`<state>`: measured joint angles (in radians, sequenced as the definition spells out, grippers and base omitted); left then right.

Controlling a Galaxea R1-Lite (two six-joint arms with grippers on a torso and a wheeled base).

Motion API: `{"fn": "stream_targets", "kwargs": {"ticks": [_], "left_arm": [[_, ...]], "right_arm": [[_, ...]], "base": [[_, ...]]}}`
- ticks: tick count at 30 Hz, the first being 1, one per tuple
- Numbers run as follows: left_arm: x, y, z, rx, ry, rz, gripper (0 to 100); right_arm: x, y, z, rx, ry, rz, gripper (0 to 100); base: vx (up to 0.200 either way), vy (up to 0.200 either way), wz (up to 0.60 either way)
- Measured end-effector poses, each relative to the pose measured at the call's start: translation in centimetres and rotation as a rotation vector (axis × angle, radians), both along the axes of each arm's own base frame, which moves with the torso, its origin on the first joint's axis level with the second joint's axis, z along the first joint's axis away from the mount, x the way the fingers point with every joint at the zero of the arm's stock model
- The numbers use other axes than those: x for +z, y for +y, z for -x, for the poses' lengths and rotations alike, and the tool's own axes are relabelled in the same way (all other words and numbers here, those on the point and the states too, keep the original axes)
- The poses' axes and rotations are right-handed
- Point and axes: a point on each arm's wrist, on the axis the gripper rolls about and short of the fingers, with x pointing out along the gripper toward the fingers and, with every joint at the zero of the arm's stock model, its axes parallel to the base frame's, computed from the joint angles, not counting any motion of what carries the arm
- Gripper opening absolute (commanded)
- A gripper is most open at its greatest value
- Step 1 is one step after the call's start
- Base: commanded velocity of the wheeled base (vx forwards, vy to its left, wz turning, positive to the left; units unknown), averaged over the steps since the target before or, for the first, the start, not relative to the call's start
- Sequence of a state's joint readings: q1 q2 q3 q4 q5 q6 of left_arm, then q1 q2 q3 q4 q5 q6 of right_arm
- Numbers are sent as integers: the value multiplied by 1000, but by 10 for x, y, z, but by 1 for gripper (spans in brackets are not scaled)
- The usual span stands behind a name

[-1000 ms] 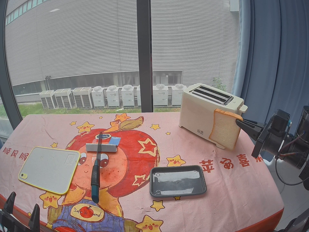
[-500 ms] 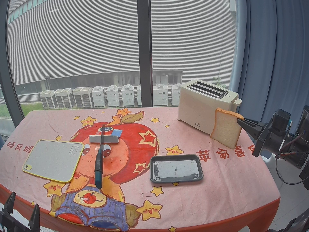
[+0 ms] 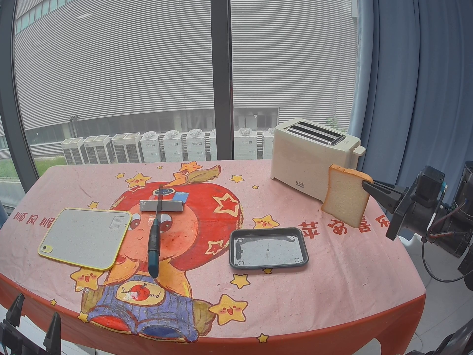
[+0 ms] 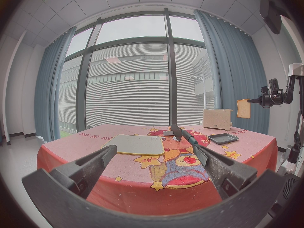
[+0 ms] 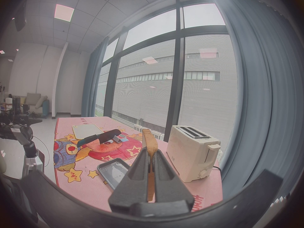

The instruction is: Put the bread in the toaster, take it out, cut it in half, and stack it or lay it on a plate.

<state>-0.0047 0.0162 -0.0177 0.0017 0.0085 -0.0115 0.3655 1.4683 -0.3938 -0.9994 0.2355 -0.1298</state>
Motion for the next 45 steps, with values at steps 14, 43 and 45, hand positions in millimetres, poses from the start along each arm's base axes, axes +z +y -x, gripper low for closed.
{"fn": "stream_targets", "kwargs": {"ticks": [14,43,45], "left_arm": [[0,0,0,0,0,-1,100],[0,0,0,0,0,0,100],[0,0,0,0,0,0,100]], "right_arm": [[1,1,1,6,-4,-1,0],[-2,3,3,17,4,4,0],[-2,4,3,21,6,4,0]], "base": [[0,0,0],[0,166,0],[0,200,0]]}}
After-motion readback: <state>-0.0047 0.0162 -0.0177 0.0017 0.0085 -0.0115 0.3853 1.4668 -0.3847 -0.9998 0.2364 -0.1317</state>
